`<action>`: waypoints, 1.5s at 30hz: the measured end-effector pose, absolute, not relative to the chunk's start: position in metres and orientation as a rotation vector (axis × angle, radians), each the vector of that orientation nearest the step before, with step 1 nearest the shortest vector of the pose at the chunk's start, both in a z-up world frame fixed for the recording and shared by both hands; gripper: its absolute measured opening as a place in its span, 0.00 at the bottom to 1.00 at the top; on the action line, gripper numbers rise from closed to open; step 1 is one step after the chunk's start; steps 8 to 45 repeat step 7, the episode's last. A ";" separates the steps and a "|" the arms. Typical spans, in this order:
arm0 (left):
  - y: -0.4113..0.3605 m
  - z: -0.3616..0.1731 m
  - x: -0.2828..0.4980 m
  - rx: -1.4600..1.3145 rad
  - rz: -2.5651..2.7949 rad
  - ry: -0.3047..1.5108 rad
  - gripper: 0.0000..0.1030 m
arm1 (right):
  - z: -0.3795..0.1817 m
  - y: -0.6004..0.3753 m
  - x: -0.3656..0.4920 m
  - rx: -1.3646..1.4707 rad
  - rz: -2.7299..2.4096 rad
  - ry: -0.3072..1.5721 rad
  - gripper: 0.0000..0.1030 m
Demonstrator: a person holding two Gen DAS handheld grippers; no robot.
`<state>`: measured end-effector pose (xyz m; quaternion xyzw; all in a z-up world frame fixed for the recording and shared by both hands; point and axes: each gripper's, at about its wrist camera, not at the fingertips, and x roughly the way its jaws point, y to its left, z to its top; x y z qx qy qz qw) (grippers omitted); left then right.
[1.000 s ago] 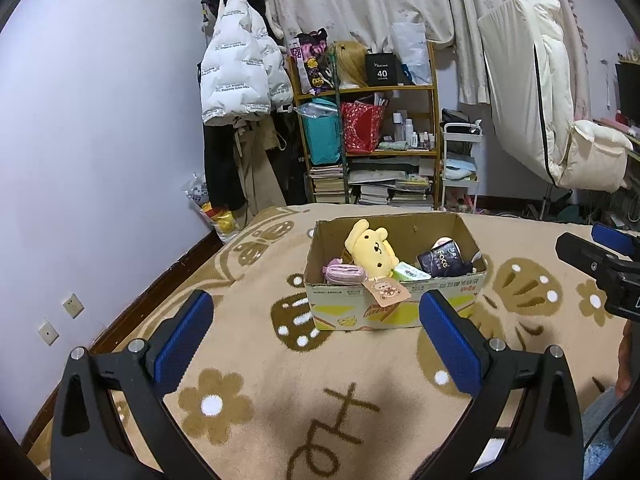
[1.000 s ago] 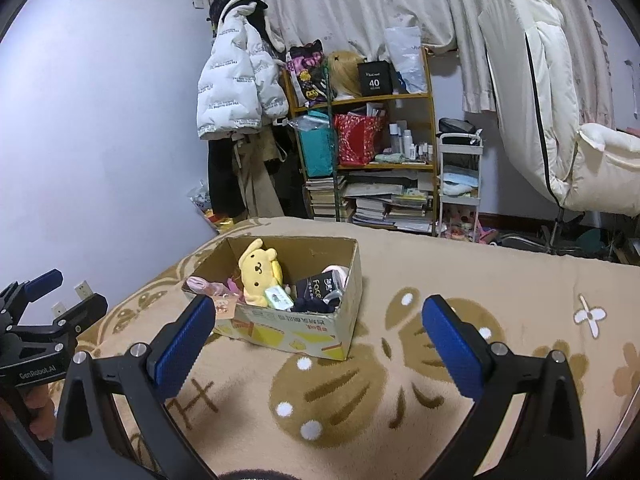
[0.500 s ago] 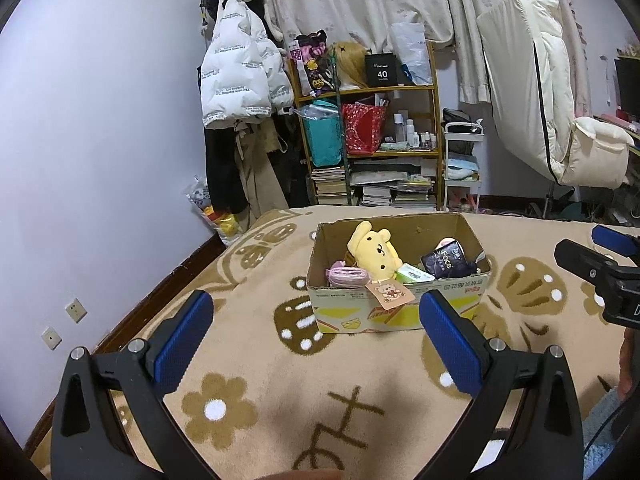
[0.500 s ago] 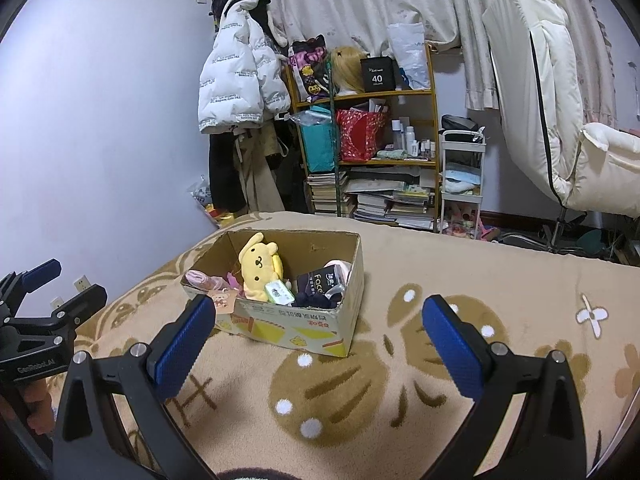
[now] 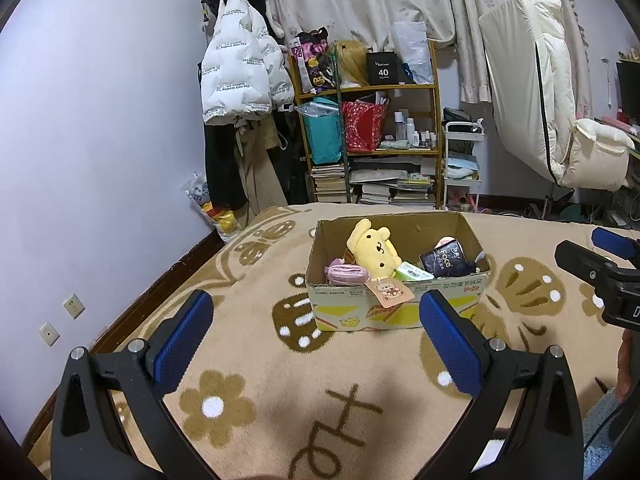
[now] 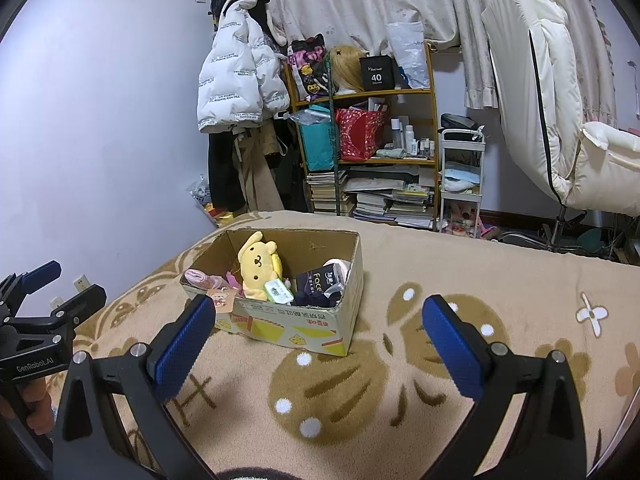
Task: Organize soft objects
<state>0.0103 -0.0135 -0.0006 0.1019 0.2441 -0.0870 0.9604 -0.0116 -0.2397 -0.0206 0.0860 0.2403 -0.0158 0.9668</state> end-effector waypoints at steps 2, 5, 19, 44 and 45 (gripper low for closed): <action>-0.013 -0.001 0.010 0.207 -0.176 0.491 0.99 | -0.021 -0.240 -0.012 0.174 -0.031 0.487 1.00; -0.016 -0.002 0.009 0.209 -0.175 0.489 0.99 | -0.020 -0.240 -0.012 0.172 -0.031 0.486 1.00; -0.016 -0.002 0.009 0.208 -0.176 0.492 0.99 | -0.020 -0.241 -0.012 0.173 -0.029 0.486 1.00; -0.016 -0.002 0.009 0.208 -0.176 0.492 0.99 | -0.020 -0.241 -0.012 0.173 -0.029 0.486 1.00; -0.016 -0.002 0.009 0.208 -0.176 0.492 0.99 | -0.020 -0.241 -0.012 0.173 -0.029 0.486 1.00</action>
